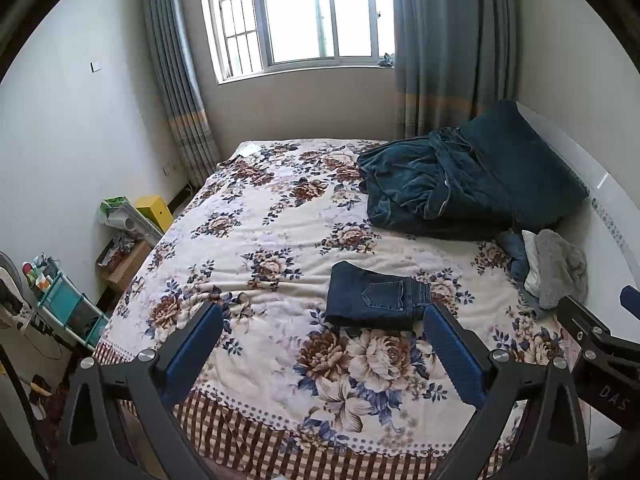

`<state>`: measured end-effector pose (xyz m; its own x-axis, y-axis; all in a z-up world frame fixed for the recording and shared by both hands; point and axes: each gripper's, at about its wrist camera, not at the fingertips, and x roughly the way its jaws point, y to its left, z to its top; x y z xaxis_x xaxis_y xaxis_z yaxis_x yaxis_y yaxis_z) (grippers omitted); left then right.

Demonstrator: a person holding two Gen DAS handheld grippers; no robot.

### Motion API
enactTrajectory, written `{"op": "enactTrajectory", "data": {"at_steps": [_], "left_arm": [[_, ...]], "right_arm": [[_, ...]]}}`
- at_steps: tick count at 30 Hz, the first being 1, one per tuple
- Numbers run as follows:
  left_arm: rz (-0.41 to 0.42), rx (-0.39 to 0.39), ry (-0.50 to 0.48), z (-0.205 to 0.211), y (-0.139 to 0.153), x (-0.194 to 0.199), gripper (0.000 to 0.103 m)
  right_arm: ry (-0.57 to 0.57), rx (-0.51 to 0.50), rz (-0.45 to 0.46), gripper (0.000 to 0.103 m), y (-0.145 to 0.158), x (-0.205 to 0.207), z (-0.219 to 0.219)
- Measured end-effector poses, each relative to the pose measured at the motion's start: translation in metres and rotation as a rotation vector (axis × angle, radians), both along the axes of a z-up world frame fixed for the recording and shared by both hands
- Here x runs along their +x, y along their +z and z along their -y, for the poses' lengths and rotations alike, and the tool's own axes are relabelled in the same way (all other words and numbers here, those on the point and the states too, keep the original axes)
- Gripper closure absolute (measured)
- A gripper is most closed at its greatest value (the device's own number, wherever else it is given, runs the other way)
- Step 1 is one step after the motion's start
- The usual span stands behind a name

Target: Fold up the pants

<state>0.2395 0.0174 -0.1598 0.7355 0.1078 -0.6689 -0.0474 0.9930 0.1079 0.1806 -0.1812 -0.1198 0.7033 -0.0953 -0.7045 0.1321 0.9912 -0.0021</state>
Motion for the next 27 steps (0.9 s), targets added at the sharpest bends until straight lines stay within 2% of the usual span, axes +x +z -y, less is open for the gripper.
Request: {"op": "enactTrajectory", "data": {"at_steps": [27], "left_arm": [[-0.006, -0.017, 0.003, -0.0004, -0.0027, -0.0032, 0.000]], "right_arm": [[0.005, 0.002, -0.003, 0.000, 0.0005, 0.0005, -0.0034]]}}
